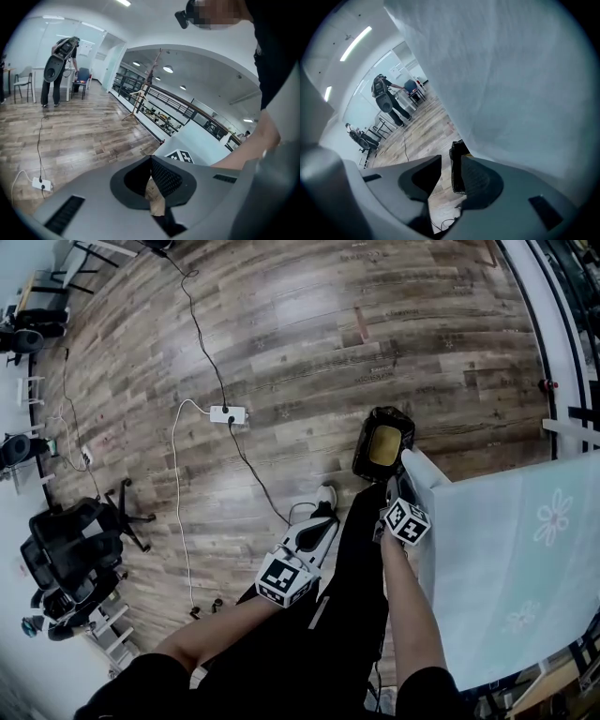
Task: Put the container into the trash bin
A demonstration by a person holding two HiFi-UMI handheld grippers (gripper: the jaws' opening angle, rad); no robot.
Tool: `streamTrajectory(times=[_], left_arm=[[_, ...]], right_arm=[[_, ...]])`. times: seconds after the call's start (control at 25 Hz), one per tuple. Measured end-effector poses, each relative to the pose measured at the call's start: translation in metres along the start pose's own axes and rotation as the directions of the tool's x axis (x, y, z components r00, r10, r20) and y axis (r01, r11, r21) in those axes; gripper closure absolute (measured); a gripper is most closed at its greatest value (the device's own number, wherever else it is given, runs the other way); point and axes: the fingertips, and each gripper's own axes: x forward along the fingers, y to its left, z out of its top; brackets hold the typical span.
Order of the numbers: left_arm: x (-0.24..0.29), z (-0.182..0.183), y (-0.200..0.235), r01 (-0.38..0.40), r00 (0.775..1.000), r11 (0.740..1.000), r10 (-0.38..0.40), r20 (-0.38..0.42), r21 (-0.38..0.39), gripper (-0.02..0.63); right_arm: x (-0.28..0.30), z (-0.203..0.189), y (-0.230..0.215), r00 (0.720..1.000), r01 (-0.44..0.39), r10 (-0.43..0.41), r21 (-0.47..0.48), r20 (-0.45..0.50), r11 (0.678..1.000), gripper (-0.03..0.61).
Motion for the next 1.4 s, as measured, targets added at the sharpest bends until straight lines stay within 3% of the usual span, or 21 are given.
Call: streamTrajectory(times=[0.36, 0.44, 0.76, 0.96, 1.08, 1.24, 1.4], left_arm=[[-0.018, 0.029, -0.016, 0.038, 0.997, 0.999, -0.041, 0.065, 0.037, 0.598], [-0.03, 0.043, -0.019, 0.043, 0.995, 0.998, -0.048, 0.093, 0.047, 0.6], [-0.1, 0.078, -0.032, 0.096, 0.981, 0.989, -0.113, 0.156, 0.114, 0.599], [-0.117, 0.086, -0.056, 0.153, 0.969, 0.96, -0.192, 0.156, 0.236, 0.6], [-0.121, 0.097, -0.072, 0.183, 0.958, 0.948, -0.232, 0.172, 0.259, 0.6], [-0.133, 0.108, -0.117, 0.255, 0.938, 0.951, -0.288, 0.194, 0.174, 0.599], [-0.132, 0.107, -0.196, 0.36, 0.893, 0.895, -0.413, 0.178, 0.264, 0.6]], right_arm=[[-0.065, 0.019, 0.047, 0.994, -0.052, 0.061, -0.094, 0.094, 0.994, 0.483], [-0.088, 0.025, 0.064, 0.989, -0.067, 0.08, -0.108, 0.121, 0.992, 0.529], [-0.191, 0.037, 0.147, 0.976, -0.101, 0.144, -0.246, 0.165, 0.964, 0.54], [-0.265, 0.037, 0.182, 0.948, -0.11, 0.193, -0.308, 0.253, 0.945, 0.54], [-0.304, 0.037, 0.19, 0.931, -0.096, 0.193, -0.302, 0.311, 0.948, 0.54], [-0.346, 0.02, 0.18, 0.923, -0.089, 0.18, -0.265, 0.341, 0.96, 0.54], [-0.397, 0.015, 0.137, 0.898, -0.01, 0.096, -0.198, 0.43, 0.98, 0.54]])
